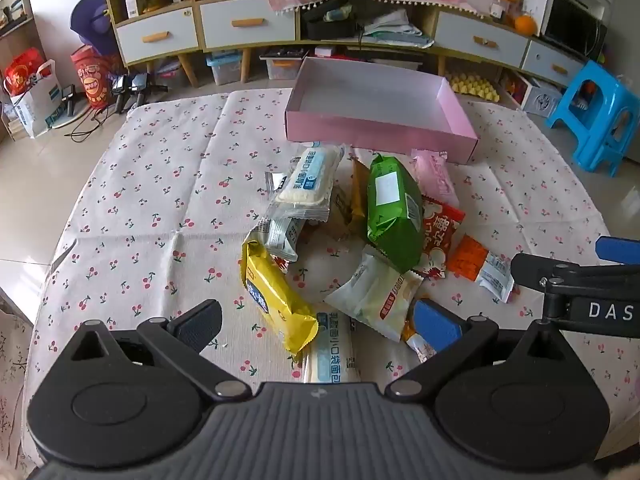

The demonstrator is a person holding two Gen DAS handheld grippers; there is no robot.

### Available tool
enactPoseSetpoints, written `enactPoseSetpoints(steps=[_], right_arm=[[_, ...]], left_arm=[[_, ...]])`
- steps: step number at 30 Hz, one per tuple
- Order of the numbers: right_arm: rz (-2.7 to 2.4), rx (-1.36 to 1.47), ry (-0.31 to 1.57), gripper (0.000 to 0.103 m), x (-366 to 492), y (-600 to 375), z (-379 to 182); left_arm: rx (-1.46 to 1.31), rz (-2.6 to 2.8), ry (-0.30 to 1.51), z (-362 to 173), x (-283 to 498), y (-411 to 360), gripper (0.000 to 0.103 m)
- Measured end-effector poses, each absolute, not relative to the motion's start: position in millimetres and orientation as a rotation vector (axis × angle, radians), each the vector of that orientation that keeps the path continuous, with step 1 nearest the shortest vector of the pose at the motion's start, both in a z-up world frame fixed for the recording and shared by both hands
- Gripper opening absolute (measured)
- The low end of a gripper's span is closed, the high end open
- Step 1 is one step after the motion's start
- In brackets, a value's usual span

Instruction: Organize snacks

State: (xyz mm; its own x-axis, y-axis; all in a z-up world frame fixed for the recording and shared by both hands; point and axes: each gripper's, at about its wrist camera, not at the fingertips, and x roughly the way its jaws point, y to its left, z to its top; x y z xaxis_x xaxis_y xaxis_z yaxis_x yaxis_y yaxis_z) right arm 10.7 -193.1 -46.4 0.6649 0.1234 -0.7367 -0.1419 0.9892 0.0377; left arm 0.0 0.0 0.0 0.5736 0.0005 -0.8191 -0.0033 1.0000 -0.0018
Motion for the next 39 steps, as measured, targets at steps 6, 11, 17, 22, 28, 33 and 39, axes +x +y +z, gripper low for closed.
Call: enactPoseSetpoints(steps=[6, 11, 17, 22, 28, 33, 39], right_arm=[[0.147, -0.019, 0.852, 0.103, 12.7, -194.7, -48.7], [0.157, -0.017, 0.854, 0.103, 12.2, -195.6, -49.0], [0.155, -0.020, 0.857, 0.103, 13.5, -194.8, -50.0], [0.155, -0.019, 0.861, 0.103, 13.5, -194.8, -50.6], [0.154, -0.018, 0.861, 0.103, 13.7, -194.8, -50.8], [0.155, -0.017, 0.863, 0.103, 13.0, -195.4, -51.2], [0.155, -0.017, 0.864, 0.103, 13.3, -195.4, -51.2]], left_arm=[[-0.006, 0.003, 0.964, 0.2, 0.5, 1.0, 0.102], [-0.006, 0.001, 0.965, 0.4, 0.0, 0.4, 0.102], [-0.007, 0.000, 0.964, -8.0, -0.4, 3.5, 0.102], [-0.006, 0.001, 0.967, -7.1, 0.3, 3.0, 0.102], [-0.005, 0.002, 0.970, -5.1, -1.0, 1.9, 0.102], [-0.003, 0.002, 0.973, -4.9, -1.2, -0.8, 0.102], [-0.003, 0.001, 0.975, -4.6, -1.5, -1.3, 0.102]])
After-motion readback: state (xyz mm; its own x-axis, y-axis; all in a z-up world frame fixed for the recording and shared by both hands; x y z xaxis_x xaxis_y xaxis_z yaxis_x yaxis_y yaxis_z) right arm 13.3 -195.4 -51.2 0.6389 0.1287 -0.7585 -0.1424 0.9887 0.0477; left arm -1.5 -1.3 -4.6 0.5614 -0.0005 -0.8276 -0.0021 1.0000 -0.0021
